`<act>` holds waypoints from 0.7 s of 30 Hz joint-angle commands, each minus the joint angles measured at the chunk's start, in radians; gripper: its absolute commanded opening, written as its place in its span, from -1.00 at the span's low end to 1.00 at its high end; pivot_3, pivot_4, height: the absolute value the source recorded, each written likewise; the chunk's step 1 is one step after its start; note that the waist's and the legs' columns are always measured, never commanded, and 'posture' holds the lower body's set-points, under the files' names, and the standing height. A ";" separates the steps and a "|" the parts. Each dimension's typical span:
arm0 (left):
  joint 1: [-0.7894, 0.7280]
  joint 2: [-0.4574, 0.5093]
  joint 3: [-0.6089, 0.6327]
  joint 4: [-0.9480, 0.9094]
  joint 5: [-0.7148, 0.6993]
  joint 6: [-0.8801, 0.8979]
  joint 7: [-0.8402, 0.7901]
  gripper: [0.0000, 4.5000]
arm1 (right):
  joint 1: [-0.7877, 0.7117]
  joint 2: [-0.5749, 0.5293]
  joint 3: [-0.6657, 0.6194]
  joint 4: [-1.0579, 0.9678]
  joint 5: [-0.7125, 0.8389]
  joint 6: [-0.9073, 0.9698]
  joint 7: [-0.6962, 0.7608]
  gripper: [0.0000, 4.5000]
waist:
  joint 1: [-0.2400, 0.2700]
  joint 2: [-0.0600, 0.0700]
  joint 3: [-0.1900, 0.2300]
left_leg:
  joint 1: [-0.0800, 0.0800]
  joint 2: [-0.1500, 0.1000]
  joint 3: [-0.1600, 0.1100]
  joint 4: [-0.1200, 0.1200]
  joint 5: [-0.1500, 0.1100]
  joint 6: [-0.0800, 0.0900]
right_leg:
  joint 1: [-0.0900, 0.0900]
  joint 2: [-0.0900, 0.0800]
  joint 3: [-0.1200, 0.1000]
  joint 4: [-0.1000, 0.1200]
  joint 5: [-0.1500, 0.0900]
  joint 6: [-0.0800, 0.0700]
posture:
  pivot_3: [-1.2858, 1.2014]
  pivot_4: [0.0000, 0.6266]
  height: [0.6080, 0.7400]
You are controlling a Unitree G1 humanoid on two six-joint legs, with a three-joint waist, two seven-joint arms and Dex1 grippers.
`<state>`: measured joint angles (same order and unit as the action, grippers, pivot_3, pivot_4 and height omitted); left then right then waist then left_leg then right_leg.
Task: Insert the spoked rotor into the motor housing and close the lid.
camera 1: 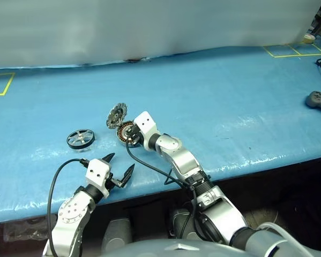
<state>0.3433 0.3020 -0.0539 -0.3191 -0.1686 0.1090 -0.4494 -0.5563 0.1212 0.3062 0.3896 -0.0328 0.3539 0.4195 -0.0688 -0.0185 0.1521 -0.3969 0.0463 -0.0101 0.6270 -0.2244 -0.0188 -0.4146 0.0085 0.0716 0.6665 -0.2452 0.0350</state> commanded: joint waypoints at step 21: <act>-0.004 0.002 0.000 -0.007 -0.005 -0.009 -0.008 1.00 | 0.059 -0.050 0.029 -0.402 0.017 0.253 -0.057 -0.97 | 0.001 0.000 0.000 | -0.001 0.000 0.000 0.000 0.000 0.000 | 0.000 -0.001 0.000 0.000 0.000 0.000 | 0.03 -0.52 1.00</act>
<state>0.3402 0.3028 -0.0534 -0.3170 -0.1687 0.1088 -0.4545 -0.4878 0.0653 0.3228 0.0152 -0.0057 0.5916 0.3772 -0.0677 -0.0184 0.1522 -0.3981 0.0461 -0.0100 0.6272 -0.2244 -0.0187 -0.4154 0.0081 0.0716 0.6661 -0.2455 0.0346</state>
